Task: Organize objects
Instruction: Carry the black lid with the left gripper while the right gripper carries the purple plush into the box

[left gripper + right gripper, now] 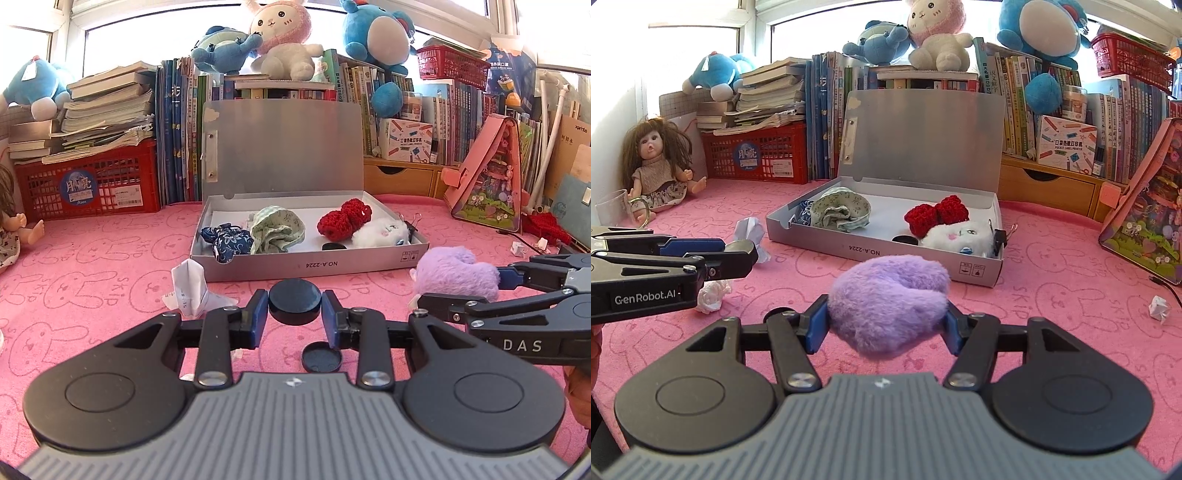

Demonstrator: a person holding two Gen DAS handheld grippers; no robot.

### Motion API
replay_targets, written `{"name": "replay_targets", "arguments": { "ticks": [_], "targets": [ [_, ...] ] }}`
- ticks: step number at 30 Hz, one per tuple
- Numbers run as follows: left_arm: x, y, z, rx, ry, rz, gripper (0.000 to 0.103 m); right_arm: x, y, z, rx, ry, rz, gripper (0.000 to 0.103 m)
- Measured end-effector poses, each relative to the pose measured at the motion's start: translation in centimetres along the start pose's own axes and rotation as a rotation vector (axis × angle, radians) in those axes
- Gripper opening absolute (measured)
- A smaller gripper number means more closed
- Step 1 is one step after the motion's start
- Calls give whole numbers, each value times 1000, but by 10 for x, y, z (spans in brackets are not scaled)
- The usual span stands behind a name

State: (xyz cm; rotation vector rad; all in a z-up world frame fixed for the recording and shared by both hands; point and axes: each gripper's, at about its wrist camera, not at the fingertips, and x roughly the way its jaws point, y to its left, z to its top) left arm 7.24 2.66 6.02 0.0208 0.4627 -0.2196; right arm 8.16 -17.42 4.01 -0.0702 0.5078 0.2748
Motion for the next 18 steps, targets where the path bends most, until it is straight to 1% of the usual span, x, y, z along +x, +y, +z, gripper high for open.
{"name": "replay_targets", "arguments": {
  "ticks": [10, 18],
  "targets": [
    [20, 2, 28, -11, -19, 6, 37, 5, -16, 17, 20, -24, -41, 63],
    [43, 6, 45, -13, -10, 19, 37, 14, -23, 27, 17, -29, -53, 63]
  ]
}}
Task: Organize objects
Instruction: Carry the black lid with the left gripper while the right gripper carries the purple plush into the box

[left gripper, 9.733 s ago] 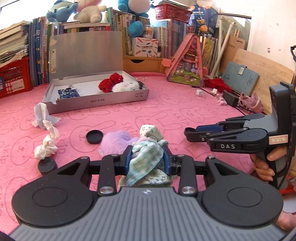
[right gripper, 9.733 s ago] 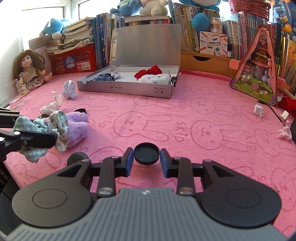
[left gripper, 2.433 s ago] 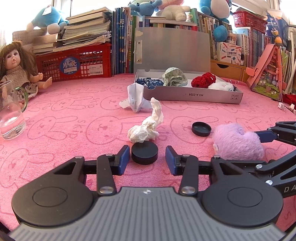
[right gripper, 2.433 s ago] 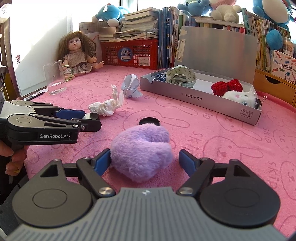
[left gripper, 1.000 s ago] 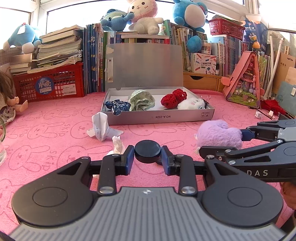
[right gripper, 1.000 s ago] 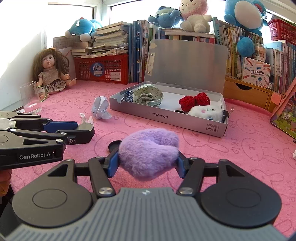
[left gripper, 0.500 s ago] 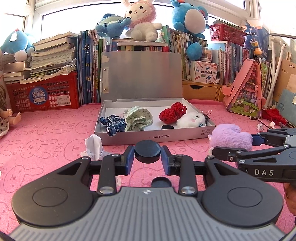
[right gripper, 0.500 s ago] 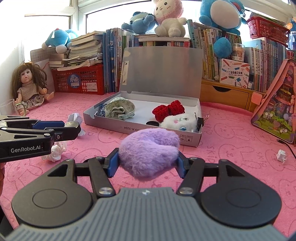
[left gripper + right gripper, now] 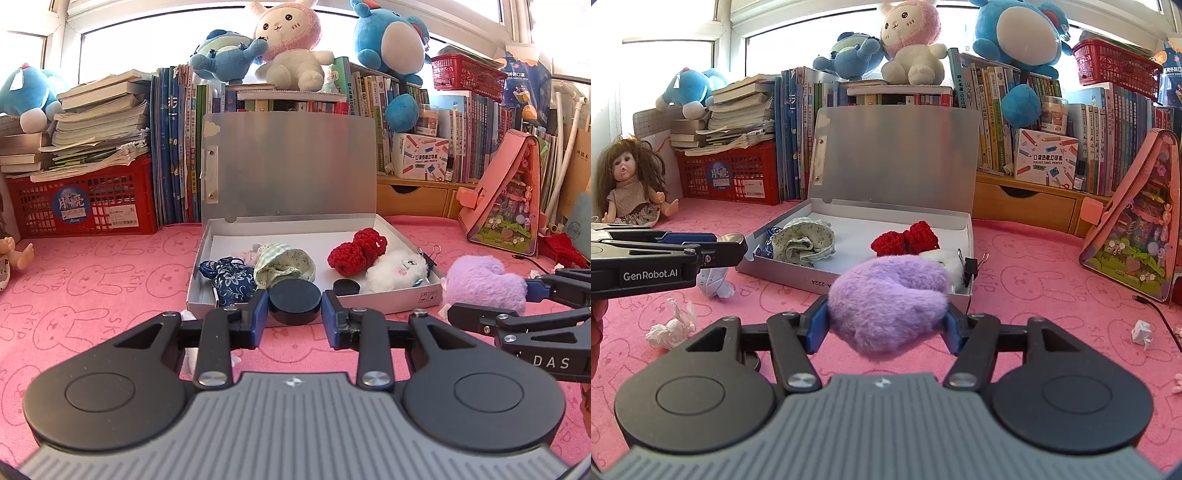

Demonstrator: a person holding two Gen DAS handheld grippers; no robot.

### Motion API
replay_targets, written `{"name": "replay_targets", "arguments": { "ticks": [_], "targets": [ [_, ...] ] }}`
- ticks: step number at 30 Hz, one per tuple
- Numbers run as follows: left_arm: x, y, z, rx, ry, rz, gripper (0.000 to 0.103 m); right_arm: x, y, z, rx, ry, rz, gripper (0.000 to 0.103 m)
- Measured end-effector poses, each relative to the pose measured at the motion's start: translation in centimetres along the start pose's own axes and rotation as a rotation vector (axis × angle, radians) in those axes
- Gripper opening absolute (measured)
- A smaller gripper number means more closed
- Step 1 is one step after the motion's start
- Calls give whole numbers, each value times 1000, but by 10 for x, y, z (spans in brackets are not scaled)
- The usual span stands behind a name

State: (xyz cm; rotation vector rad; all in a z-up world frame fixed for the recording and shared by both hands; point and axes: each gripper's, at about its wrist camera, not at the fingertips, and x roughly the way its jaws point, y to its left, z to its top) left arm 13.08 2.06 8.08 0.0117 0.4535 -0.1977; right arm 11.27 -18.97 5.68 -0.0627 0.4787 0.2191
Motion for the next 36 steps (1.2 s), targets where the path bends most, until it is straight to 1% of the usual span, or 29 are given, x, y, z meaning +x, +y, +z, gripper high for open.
{"name": "replay_targets", "arguments": {
  "ticks": [7, 11, 15, 20, 28, 31, 36],
  "targets": [
    [25, 13, 21, -18, -7, 22, 37, 15, -17, 16, 41, 3, 13, 63],
    [41, 20, 36, -19, -14, 40, 37, 26, -27, 29, 78, 6, 22, 63],
    [58, 27, 51, -41, -20, 44, 37, 39, -35, 43, 107, 14, 33, 63],
    [81, 33, 65, -49, -20, 57, 37, 57, -50, 61, 173, 25, 57, 63],
    [119, 40, 75, -65, -6, 61, 37, 95, -64, 78, 198, 69, 23, 63],
    [138, 42, 78, -69, 13, 60, 37, 109, -68, 81, 214, 86, 19, 63],
    [174, 44, 89, -78, 43, 78, 37, 137, -71, 91, 218, 121, -4, 63]
  ]
}}
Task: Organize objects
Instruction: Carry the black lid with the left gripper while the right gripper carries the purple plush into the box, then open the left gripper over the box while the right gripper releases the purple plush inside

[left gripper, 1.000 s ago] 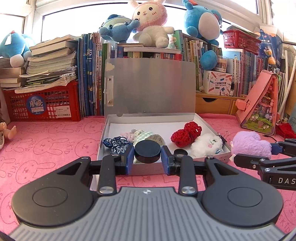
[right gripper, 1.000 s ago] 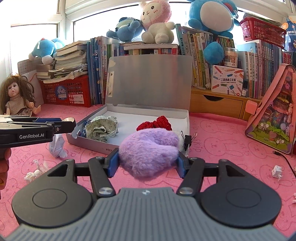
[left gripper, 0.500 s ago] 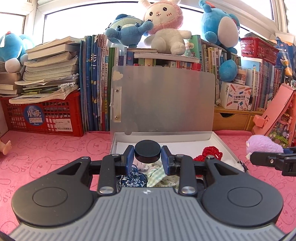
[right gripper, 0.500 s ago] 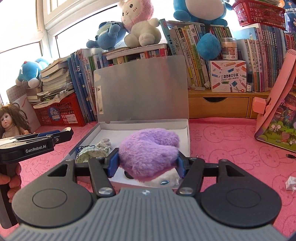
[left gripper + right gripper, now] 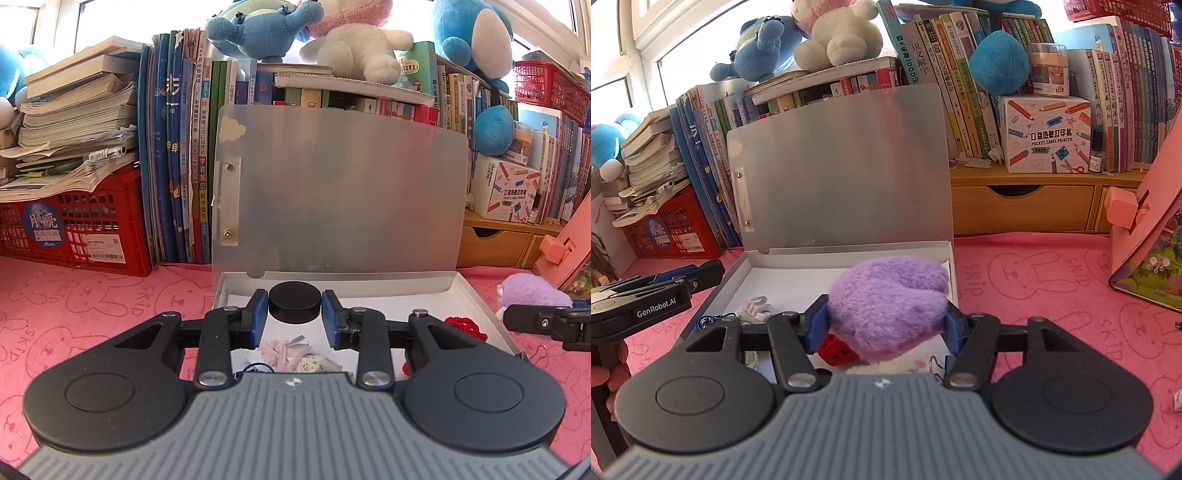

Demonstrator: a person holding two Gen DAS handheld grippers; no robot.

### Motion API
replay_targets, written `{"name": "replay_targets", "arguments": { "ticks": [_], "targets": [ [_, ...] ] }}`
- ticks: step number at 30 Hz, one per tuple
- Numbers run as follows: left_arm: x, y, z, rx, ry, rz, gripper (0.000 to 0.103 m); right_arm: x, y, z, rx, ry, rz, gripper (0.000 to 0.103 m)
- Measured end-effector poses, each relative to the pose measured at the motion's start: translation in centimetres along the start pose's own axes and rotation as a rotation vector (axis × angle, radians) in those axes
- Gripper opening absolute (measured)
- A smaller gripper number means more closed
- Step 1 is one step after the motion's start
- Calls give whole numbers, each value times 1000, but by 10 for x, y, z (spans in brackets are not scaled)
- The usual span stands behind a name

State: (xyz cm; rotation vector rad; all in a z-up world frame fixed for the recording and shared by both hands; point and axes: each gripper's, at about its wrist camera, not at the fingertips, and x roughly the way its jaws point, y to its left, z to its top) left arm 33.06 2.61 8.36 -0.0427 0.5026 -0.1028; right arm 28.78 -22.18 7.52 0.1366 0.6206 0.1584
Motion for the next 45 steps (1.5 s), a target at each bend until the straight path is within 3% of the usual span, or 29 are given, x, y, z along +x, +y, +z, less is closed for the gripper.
{"name": "replay_targets", "arguments": {
  "ticks": [12, 24, 25, 27, 30, 36, 45],
  "targets": [
    [72, 1, 4, 20, 69, -10, 37, 69, -9, 18, 14, 60, -1, 64],
    [101, 8, -9, -5, 166, -22, 39, 103, -21, 16, 58, 84, 0, 66],
    [99, 9, -10, -2, 167, -23, 40, 104, -20, 15, 59, 86, -4, 67],
    [96, 9, -9, 2, 170, -27, 58, 100, -20, 13, 62, 74, -6, 73],
    [80, 8, -8, 10, 137, -17, 76, 88, -21, 16, 68, 53, -1, 75],
    [45, 2, -1, 41, 111, -7, 85, 51, -11, 18, 24, 10, 7, 82],
    [-38, -4, -2, 69, 67, -48, 88, -21, 10, 2, -63, -47, 23, 87]
  ]
}}
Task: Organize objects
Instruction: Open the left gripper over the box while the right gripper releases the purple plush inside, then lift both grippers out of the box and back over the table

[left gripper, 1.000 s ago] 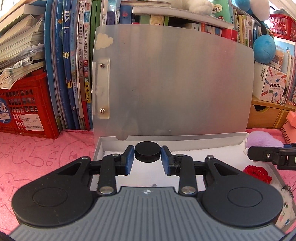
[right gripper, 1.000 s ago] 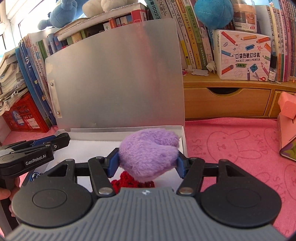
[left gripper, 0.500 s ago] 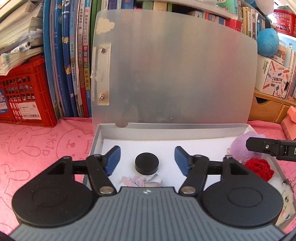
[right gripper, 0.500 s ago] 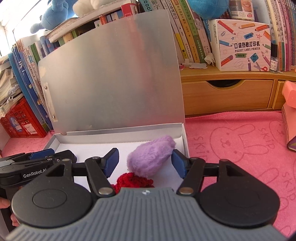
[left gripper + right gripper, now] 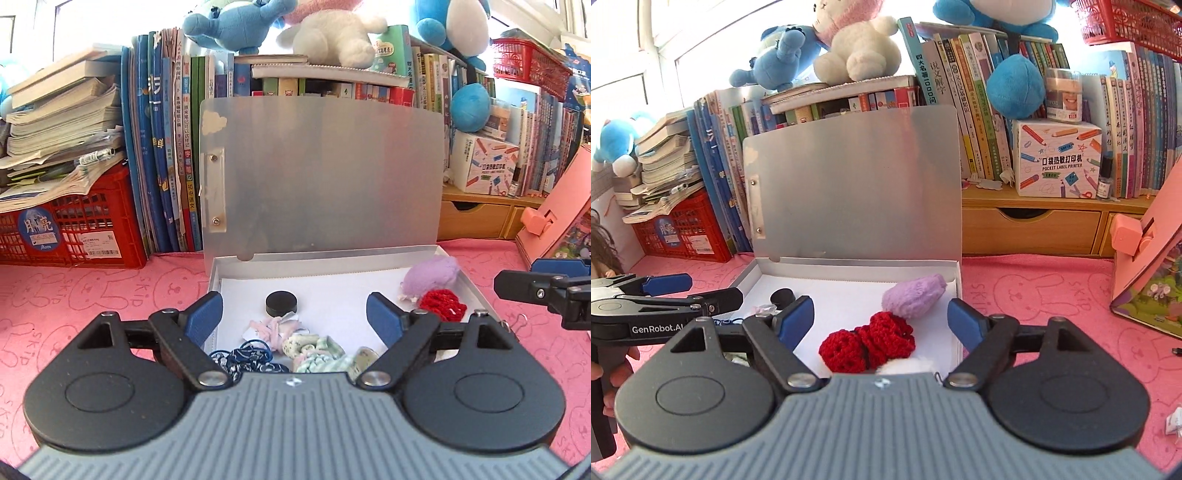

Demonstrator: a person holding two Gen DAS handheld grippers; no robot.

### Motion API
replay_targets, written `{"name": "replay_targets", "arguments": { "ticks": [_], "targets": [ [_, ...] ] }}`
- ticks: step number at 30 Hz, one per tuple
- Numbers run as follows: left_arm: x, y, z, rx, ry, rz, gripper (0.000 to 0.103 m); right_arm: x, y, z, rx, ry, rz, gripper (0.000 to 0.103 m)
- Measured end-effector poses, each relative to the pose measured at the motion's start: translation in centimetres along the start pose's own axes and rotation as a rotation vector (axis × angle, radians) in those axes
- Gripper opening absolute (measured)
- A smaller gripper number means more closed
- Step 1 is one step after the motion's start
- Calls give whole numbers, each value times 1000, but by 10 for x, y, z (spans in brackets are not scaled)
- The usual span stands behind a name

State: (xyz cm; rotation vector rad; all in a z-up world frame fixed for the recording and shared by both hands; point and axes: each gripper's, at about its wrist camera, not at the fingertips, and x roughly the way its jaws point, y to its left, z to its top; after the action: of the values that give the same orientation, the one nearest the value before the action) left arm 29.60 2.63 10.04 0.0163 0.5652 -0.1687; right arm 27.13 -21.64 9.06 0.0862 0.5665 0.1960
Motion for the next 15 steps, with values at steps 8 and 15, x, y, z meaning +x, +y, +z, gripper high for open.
{"name": "replay_targets", "arguments": {
  "ticks": [8, 15],
  "targets": [
    [-70, -5, -30, 20, -19, -37, 88, -60, 17, -23, -43, -38, 41, 91],
    [-114, -8, -67, 4, -31, -66, 88, -102, 32, -56, -90, -60, 78, 93]
  ]
}}
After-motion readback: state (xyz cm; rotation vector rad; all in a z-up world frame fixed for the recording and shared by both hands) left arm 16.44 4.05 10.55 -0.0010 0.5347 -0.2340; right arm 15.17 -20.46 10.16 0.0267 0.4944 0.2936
